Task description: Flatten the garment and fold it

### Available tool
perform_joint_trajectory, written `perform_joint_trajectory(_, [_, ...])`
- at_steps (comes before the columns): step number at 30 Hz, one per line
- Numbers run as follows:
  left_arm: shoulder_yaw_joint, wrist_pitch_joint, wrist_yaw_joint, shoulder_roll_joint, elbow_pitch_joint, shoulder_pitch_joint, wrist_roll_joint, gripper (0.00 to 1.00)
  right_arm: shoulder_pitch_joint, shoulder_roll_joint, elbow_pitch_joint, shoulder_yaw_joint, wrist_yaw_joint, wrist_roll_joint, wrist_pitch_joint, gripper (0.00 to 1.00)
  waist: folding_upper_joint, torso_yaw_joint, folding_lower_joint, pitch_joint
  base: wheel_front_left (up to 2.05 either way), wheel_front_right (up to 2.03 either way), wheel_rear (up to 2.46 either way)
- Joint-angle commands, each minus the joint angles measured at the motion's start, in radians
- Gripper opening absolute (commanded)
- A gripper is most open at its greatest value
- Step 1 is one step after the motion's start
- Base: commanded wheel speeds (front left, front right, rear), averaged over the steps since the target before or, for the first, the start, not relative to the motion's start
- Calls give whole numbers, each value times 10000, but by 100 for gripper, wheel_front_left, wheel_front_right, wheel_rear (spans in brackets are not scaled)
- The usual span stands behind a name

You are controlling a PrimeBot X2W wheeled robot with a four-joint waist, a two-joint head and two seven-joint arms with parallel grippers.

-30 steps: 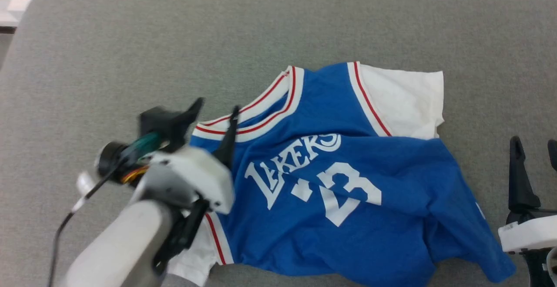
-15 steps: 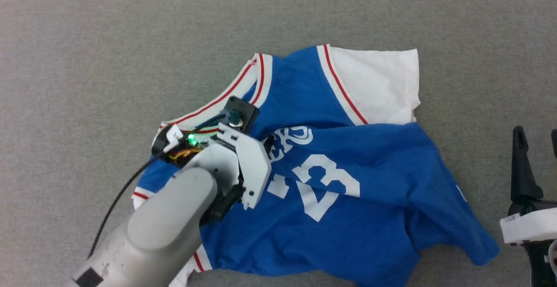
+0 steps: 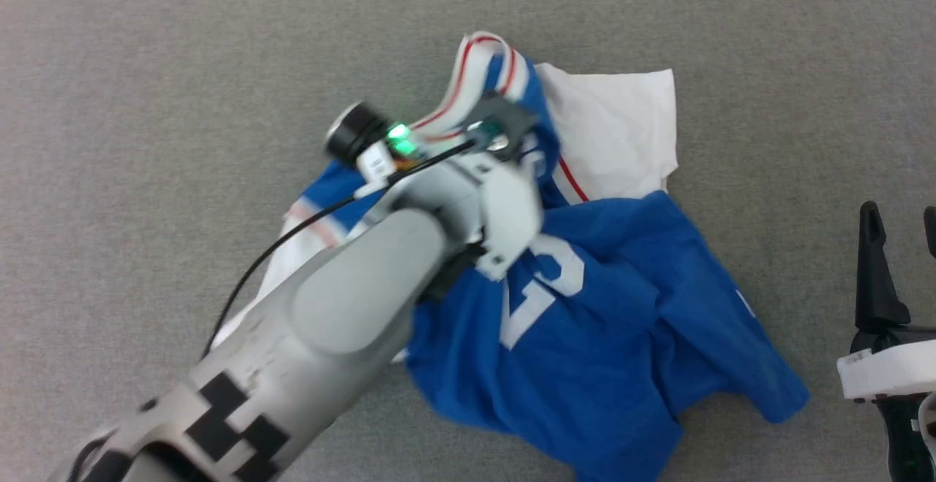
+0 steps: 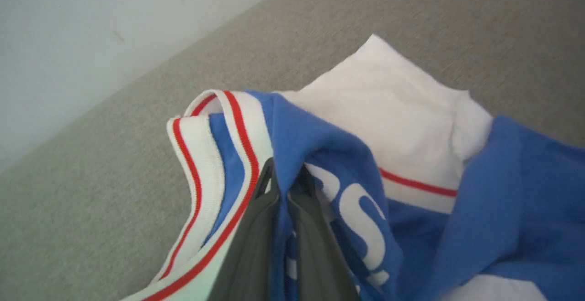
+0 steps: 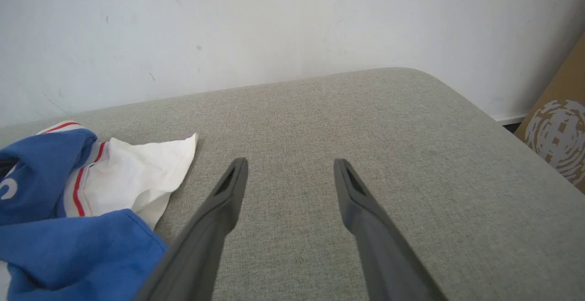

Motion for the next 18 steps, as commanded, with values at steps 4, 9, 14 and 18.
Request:
perform_joint_trajectory(4, [-191, -469, -295, -891, 159, -965, 191, 0, -250, 22, 122, 23, -19, 102, -136, 100, 0, -378, -2, 285, 0, 0, 0])
perform_joint_trajectory(9, [-477, -715, -519, -1475, 832, -1443, 116, 18, -360, 22, 369, 77, -19, 231, -321, 100, 0, -727, -2, 556, 0, 0, 0])
perform_joint_trajectory(14, [-693, -797, -686, -1630, 2036, -1106, -290, 100, -479, 22, 705, 230, -19, 379, -558, 100, 0, -981, -2, 686, 0, 0, 0])
perform_joint_trajectory(18, [-556, -1423, -595, -1687, 2325, -862, -726, 100, -454, 22, 910, 159, -19, 371, -698, 100, 0, -895, -2, 617, 0, 0, 0])
